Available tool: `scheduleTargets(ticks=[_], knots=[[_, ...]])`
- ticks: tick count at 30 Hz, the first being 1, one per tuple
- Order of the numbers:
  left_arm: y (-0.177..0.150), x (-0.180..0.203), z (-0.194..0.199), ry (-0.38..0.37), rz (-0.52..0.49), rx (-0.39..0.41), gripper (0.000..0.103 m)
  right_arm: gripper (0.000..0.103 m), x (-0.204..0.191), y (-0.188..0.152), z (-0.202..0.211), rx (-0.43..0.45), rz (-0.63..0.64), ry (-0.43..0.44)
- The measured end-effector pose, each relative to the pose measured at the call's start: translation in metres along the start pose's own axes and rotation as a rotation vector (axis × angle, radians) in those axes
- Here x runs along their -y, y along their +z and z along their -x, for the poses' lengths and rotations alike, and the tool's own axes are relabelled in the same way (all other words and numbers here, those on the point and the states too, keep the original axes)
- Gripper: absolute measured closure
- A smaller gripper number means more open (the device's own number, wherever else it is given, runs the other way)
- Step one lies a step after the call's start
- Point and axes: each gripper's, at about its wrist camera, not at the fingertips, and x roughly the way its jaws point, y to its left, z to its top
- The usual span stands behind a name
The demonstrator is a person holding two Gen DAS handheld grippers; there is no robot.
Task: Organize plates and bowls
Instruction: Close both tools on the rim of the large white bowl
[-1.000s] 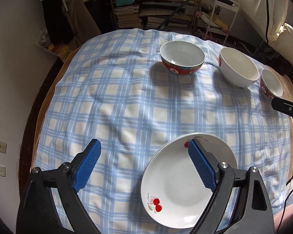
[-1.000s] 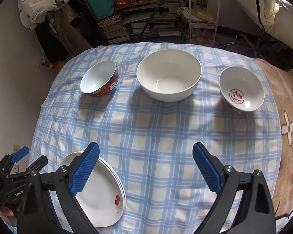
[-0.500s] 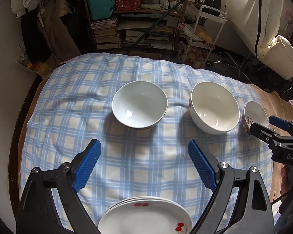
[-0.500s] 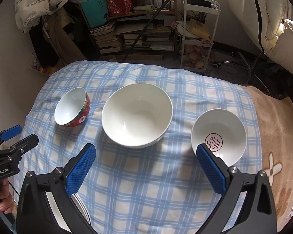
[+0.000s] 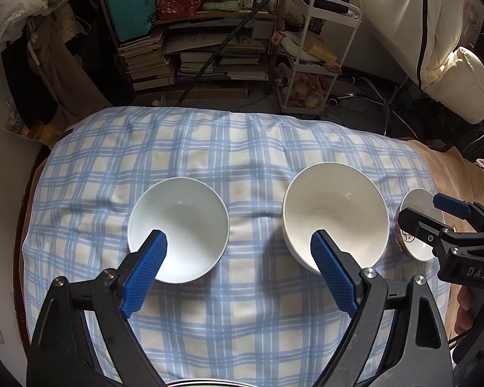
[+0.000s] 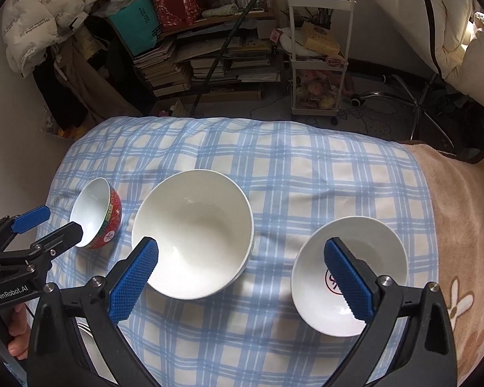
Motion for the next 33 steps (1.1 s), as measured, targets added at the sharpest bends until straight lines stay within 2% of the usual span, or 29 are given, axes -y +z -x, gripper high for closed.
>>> scheduleTargets(ticks=[4,6,9,13,14,16,17,19,23,24,29,31,33], knots=[[0.011,0.006,-0.016,-0.024,-0.020,-0.041,0.019,0.000,0.010,0.005,-0.008,-0.012,-0.017,0.026],[0.016,0.010,-0.020,-0.013,-0.042,-0.038,0.019,0.009,0.016,0.008,-0.013,-0.018,-0.031,0.028],[0.022,0.014,-0.029,-0.024,-0.043,-0.053,0.019,0.024,0.022,0.010,-0.021,-0.045,-0.059,0.052],[0.025,0.017,-0.039,-0.042,-0.035,-0.062,0.020,0.053,0.023,0.008,-0.031,-0.073,-0.074,0.084],[0.025,0.018,-0.042,-0.052,-0.031,-0.070,0.023,0.063,0.023,0.007,-0.033,-0.080,-0.073,0.094],[0.023,0.021,-0.048,-0.083,-0.029,-0.087,0.037,0.072,0.021,0.006,-0.037,-0.099,-0.068,0.094],[0.022,0.023,-0.050,-0.089,-0.026,-0.092,0.039,0.073,0.020,0.005,-0.040,-0.108,-0.066,0.085],[0.019,0.025,-0.056,-0.100,-0.016,-0.103,0.051,0.073,0.019,0.003,-0.043,-0.121,-0.063,0.076],[0.014,0.027,-0.071,-0.117,0.005,-0.146,0.052,0.073,0.022,0.001,-0.050,-0.130,-0.082,0.076],[0.013,0.028,-0.074,-0.111,0.006,-0.153,0.055,0.073,0.023,0.002,-0.052,-0.133,-0.085,0.075],[0.007,0.025,-0.089,-0.152,0.055,-0.194,0.073,0.087,0.021,0.000,-0.063,-0.162,-0.089,0.060],[0.005,0.027,-0.093,-0.160,0.060,-0.201,0.087,0.089,0.018,-0.002,-0.069,-0.177,-0.085,0.056],[0.002,0.029,-0.095,-0.133,0.053,-0.191,0.091,0.089,0.014,-0.005,-0.071,-0.169,-0.078,0.030]])
